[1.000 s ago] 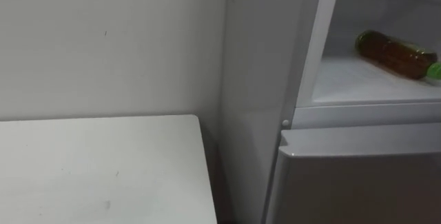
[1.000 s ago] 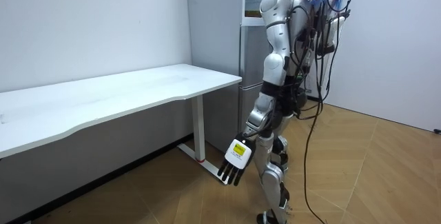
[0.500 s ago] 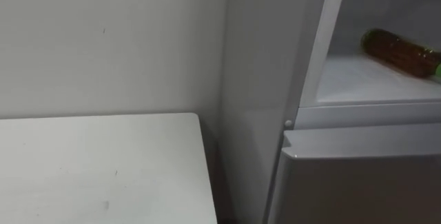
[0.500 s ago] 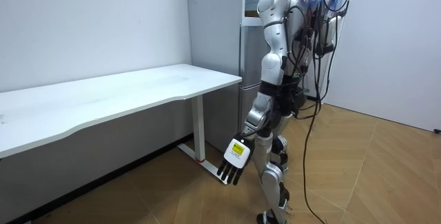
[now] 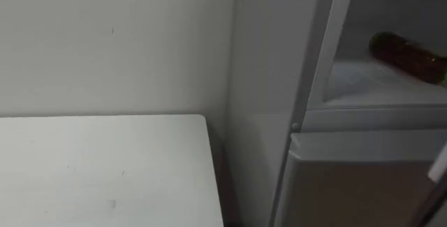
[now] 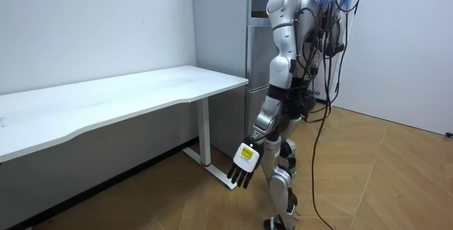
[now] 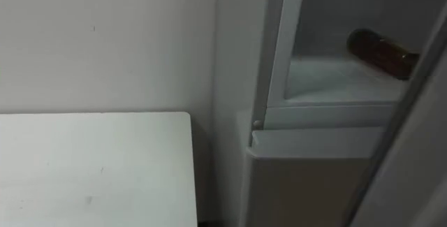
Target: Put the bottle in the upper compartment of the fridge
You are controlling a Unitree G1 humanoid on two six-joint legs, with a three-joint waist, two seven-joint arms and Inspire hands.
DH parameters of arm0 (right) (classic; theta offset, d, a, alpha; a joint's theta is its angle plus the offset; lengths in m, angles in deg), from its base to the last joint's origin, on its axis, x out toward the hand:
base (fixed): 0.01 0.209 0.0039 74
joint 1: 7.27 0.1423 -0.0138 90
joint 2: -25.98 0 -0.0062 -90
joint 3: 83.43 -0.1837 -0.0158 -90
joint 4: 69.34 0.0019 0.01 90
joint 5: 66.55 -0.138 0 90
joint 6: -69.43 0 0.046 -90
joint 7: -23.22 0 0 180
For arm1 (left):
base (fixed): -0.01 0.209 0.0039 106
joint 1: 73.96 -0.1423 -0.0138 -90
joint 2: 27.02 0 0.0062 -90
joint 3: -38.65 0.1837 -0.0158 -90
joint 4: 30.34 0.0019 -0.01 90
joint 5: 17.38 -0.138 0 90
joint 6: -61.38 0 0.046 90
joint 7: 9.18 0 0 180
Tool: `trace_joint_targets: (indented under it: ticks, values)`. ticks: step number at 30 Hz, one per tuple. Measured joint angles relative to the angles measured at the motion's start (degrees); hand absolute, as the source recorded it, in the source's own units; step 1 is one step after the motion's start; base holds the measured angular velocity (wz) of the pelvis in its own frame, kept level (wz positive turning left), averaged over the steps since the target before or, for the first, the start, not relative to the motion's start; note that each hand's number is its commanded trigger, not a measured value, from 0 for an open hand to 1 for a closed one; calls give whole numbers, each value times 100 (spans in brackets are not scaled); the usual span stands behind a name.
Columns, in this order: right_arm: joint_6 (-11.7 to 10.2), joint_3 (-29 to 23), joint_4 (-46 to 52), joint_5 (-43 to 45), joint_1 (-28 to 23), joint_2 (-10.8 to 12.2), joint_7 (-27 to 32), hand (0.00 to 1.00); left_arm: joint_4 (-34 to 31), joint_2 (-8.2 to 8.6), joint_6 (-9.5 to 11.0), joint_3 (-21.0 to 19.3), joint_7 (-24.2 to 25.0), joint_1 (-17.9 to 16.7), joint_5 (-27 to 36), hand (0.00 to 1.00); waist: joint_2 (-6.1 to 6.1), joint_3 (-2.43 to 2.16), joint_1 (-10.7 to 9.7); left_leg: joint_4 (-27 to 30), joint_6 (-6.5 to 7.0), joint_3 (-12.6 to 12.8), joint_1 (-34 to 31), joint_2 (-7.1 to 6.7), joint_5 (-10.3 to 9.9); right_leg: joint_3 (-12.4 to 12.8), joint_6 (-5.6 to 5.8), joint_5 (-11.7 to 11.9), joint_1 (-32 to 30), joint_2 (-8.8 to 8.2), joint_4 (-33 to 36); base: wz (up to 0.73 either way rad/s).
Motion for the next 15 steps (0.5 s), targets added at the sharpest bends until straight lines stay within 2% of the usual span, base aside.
trace_joint_targets:
  ticks: [7,11,15]
  values:
    - [-16,190,88,80,0,1,-297,0,5,-3,-12,86,0,-1,-3,0,5,-8,80,10,0,-4,-7,3,0,-20,1,0,7,0,-3,0]
    - [-16,298,117,248,0,2,-413,0,7,-4,-17,86,0,-1,-2,0,17,-35,99,36,0,-2,-2,8,0,-27,3,-1,34,-1,-13,0]
    - [-16,304,126,317,2,3,-563,0,12,-12,-18,84,1,-4,-4,0,11,-25,120,84,0,-1,13,27,0,-52,7,4,104,0,-90,2]
